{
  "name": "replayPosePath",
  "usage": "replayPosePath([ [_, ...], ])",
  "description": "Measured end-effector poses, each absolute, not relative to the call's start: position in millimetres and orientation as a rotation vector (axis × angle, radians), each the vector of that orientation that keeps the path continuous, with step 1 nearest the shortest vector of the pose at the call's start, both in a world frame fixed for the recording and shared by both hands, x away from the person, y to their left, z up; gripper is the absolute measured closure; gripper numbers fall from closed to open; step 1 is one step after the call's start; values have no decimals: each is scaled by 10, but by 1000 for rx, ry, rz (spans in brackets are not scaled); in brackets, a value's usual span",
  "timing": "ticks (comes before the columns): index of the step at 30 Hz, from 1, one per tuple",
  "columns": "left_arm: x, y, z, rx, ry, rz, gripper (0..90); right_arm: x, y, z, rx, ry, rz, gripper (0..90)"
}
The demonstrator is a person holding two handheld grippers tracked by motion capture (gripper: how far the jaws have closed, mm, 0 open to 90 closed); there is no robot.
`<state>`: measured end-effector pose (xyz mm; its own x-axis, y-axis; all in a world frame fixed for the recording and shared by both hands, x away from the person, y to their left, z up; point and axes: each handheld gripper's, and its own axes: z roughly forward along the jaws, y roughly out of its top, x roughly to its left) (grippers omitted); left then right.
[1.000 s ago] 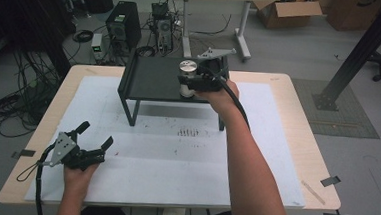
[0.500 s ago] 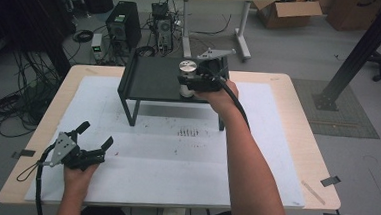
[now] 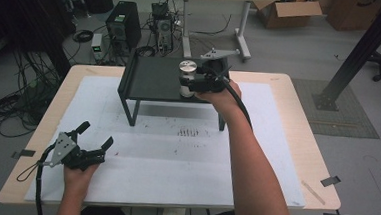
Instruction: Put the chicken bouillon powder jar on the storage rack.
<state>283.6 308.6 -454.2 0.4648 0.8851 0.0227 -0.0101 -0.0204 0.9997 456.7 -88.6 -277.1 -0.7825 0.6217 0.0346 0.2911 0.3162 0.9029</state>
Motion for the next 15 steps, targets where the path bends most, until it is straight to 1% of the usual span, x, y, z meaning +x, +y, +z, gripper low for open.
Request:
replayPosePath([
  [4,2835,3084,-4542,1412,831,864,3,4539,-938,-2757,834,2256,1446,232],
  [15,2835,3085,-4542,1413,832,864,3,4384,-1067,-2733,836,2222,1485,202],
])
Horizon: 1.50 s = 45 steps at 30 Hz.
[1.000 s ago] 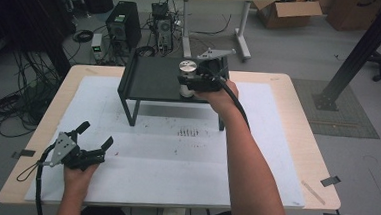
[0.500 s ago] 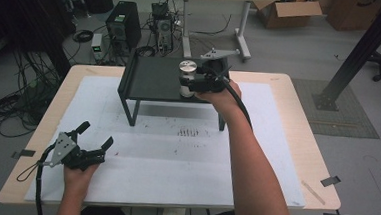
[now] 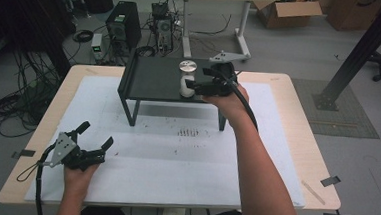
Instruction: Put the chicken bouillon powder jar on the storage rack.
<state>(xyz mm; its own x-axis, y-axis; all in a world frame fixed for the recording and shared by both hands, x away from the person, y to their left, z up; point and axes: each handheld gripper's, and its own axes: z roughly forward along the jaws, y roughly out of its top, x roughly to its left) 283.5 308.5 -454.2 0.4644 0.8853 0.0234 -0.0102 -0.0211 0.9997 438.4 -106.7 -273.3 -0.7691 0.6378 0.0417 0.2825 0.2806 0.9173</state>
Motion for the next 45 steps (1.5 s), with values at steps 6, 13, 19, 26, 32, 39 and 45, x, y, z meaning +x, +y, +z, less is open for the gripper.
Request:
replayPosePath([
  [6,2836,3086,-4541,1413,833,862,3,4274,-1132,-2721,819,2200,1501,177],
  [13,2836,3085,-4542,1414,833,864,3,4176,-1214,-2750,787,2202,1498,135],
  [19,2836,3084,-4541,1416,831,865,3,4086,-1258,-2752,761,2190,1527,115],
  [26,2836,3084,-4541,1417,831,865,3,3975,-1270,-2765,728,2191,1551,91],
  [32,2836,3084,-4541,1416,832,864,3,3894,-1308,-2814,710,2189,1577,60],
  [39,2837,3084,-4541,1416,833,863,3,3812,-1361,-2878,686,2171,1632,21],
  [45,2837,3084,-4541,1416,833,864,3,3762,-1385,-2937,669,2180,1650,1],
])
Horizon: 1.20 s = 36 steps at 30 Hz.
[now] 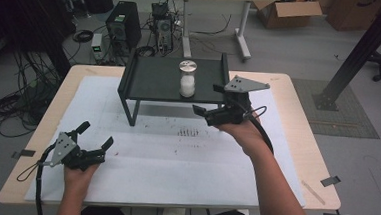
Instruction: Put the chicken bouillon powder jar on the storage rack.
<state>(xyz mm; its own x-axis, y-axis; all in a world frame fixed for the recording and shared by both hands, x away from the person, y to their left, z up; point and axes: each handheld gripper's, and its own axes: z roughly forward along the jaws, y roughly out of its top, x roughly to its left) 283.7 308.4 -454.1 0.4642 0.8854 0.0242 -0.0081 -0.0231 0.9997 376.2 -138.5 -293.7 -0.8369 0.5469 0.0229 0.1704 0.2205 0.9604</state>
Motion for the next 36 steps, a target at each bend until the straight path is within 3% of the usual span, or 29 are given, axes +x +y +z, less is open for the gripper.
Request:
replayPosePath([
  [36,2836,3086,-4541,1416,832,863,3,3515,-1641,-3731,679,2106,1781,0],
])
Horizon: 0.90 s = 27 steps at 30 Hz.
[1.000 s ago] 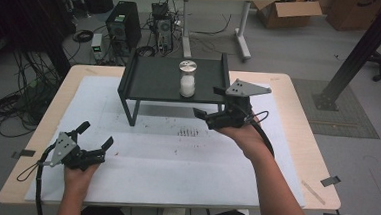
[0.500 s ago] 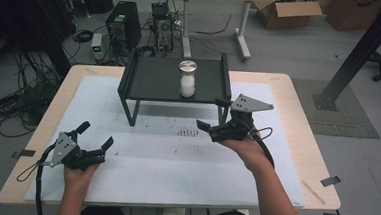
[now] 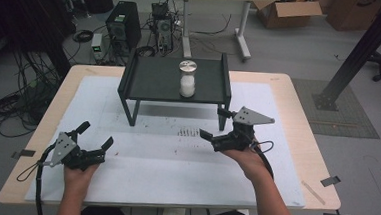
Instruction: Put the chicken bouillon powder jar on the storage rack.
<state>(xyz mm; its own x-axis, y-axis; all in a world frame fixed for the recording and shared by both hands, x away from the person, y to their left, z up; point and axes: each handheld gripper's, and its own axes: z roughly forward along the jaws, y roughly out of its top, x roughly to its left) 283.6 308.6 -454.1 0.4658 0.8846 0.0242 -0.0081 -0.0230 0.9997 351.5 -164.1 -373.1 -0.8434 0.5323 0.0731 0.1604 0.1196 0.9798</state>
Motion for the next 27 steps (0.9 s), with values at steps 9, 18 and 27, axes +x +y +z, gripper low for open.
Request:
replayPosePath([
  [9,2836,3086,-4541,1417,831,863,4,3491,-1684,-3943,722,2098,1780,0],
  [18,2835,3084,-4542,1416,830,864,4,3471,-1676,-4070,734,2085,1772,0],
  [27,2836,3085,-4542,1416,829,862,4,3460,-1663,-4273,768,2083,1761,0],
])
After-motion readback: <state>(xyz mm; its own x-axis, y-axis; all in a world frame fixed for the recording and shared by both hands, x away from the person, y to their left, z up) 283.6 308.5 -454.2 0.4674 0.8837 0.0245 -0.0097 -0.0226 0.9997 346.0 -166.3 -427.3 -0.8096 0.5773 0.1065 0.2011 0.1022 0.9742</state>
